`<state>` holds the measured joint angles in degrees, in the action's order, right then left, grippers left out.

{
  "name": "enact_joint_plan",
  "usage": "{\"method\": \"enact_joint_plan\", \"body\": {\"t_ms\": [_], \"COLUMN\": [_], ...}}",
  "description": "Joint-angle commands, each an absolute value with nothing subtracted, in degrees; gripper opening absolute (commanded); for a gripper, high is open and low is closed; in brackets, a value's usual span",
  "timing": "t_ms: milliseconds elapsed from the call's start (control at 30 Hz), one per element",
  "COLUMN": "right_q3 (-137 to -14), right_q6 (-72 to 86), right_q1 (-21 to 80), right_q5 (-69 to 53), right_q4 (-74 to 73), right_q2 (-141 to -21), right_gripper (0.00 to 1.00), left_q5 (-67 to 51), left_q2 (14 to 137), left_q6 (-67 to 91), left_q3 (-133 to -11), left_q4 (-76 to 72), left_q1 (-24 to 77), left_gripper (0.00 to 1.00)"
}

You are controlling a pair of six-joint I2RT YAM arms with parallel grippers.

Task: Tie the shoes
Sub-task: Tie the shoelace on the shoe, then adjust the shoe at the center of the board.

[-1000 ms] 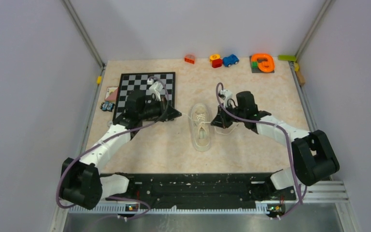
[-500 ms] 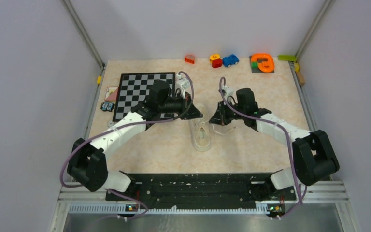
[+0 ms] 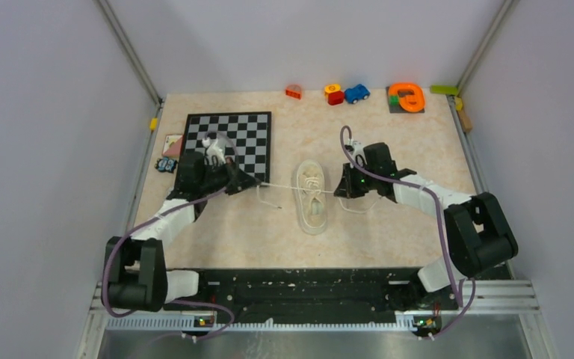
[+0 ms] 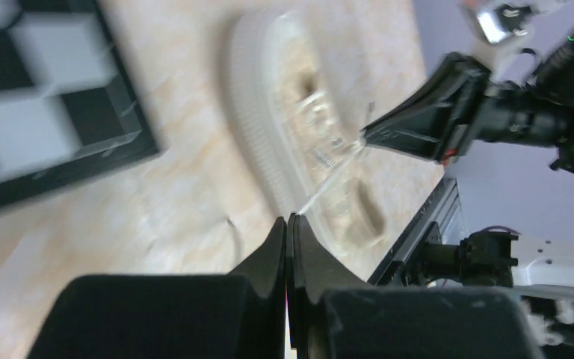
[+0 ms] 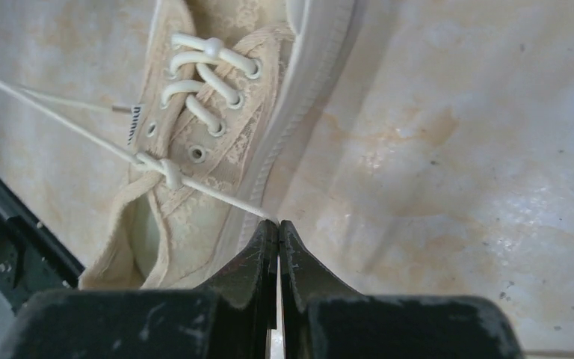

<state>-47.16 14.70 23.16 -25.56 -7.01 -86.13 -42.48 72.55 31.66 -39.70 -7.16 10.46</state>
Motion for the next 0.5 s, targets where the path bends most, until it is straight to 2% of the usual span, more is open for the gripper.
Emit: {"method": "enact_joint_plan", "body": {"t_ms": [0, 133, 267, 333, 400, 433, 467], "right_q3": [-45.7, -45.0, -44.8, -45.1, -45.7, -46.0, -45.8], "right_q6": [12.0, 11.6, 10.3, 9.8, 10.1, 10.4, 11.0], "right_q1": [22.0, 22.3, 22.3, 22.4, 22.8, 23.1, 23.1], "right_q5": [-11.7, -10.7, -9.6, -13.6, -17.6, -18.0, -18.1], "right_q4": [-10.2, -10.3, -11.4, -10.8, -10.1, -9.8, -9.2], "right_q2": [-86.1, -86.7, -86.3, -85.9, -85.2, -84.5, -83.6], "right_gripper": [0.0, 0.0, 0.0, 0.0, 0.0, 0.0, 0.06], "left_q5": [-49.6, -48.9, -46.4, -45.2, -38.5, -35.3, -33.3], "left_q2": [73.2, 74.1, 72.3, 70.8, 68.5, 67.3, 66.3], "left_q6": [42.0, 43.7, 42.0, 37.2, 28.9, 26.0, 24.7], "left_q3": [-28.6, -23.3, -22.1, -25.1, -30.2, -32.1, -33.1], "left_q4": [-22.2, -26.1, -25.9, -20.6, -9.2, -5.9, -4.8], "left_q1": [-2.6, -9.2, -10.3, -7.4, 0.3, 4.6, 8.5], "left_gripper": [0.0, 0.0, 0.0, 0.0, 0.0, 0.03, 0.14]}}
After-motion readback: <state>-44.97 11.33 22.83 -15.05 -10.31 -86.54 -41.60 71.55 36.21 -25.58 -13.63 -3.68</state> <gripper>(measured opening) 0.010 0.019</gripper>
